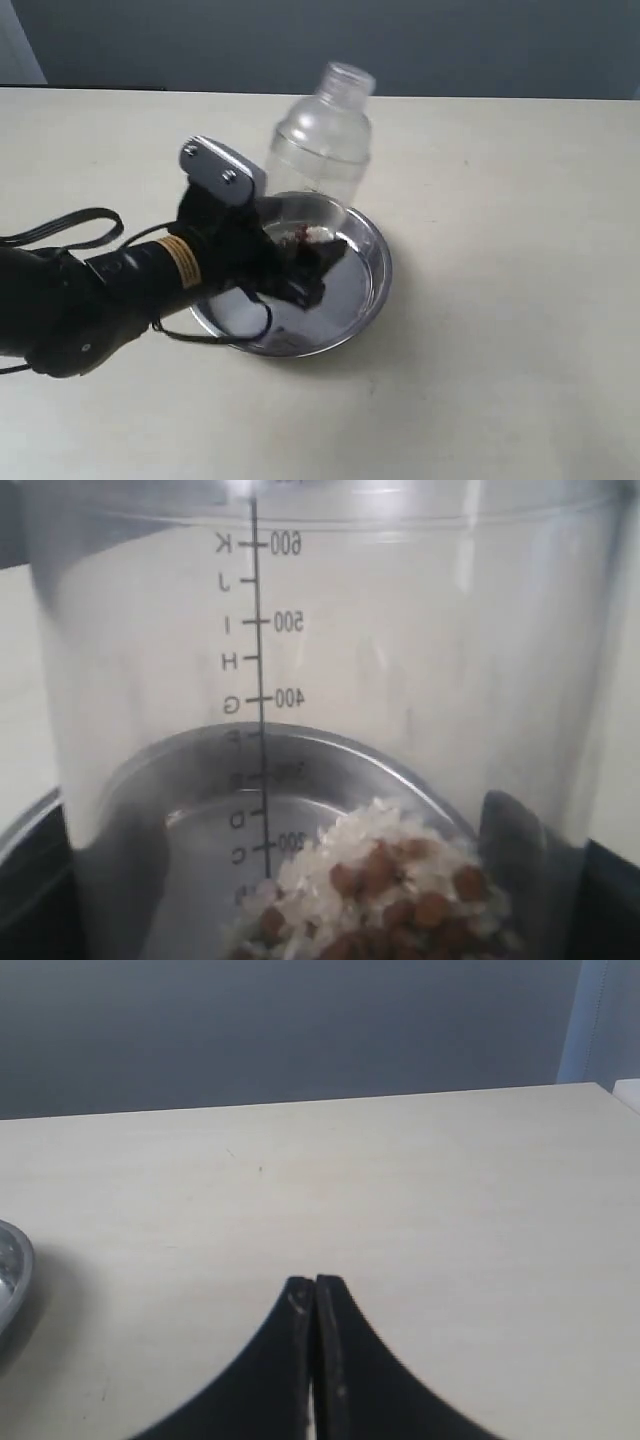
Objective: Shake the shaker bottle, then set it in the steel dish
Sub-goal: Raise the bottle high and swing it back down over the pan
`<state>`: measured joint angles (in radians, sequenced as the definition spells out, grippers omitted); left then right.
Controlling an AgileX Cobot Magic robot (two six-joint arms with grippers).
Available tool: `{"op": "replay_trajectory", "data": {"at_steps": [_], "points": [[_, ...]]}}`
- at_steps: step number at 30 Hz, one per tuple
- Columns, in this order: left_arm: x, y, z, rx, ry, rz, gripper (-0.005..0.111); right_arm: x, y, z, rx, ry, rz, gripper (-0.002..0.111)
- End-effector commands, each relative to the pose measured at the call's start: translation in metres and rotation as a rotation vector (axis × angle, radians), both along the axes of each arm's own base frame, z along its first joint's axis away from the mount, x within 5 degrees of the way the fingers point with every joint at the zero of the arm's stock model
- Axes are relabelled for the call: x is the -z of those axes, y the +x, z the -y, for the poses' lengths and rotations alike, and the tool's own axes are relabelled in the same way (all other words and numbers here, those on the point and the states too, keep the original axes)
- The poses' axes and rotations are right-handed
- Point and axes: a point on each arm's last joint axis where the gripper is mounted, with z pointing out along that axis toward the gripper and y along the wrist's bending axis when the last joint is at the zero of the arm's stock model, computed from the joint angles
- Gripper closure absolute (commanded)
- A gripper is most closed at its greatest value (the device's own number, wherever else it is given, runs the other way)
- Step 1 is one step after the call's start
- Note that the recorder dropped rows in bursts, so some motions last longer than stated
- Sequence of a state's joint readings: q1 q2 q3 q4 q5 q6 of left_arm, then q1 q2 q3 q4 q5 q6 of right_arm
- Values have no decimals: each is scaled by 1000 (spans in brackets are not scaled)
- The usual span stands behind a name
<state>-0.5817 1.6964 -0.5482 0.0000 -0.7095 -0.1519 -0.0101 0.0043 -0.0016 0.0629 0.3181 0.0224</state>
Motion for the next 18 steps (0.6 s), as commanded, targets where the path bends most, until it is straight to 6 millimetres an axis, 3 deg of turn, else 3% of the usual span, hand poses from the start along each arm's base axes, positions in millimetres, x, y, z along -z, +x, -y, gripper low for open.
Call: {"op": "replay_trajectory", "data": {"at_steps": [1,2,5,6,8,9,11,12,13,15,16,18], "points": [[-10,-13,14,346,144,141,106,-1,0,0,-1,-7,14,109],[-10,-16,17,402,151,149,106,-1,0,0,-1,-7,14,109],[-7,9,-11,-169,-144,-58,106,-1,0,0,-1,-7,14,109],[-10,5,-6,-77,-80,-19,106,-1,0,0,-1,-7,14,109],[-12,-15,15,359,170,152,106,-1,0,0,-1,-7,14,109],[-13,-12,13,297,119,125,106,-1,0,0,-1,-7,14,109],[-9,8,-11,-133,-98,-36,106,-1,0,0,-1,-7,14,109],[-7,10,-16,-243,-182,-91,106,-1,0,0,-1,-7,14,109],[-11,5,-7,-118,-118,-54,106,-1,0,0,-1,-7,14,109],[-15,-23,21,454,166,158,106,-1,0,0,-1,-7,14,109],[-16,-24,21,466,169,166,106,-1,0,0,-1,-7,14,109],[-11,5,-8,-45,-15,-1,106,-1,0,0,-1,-7,14,109]]}}
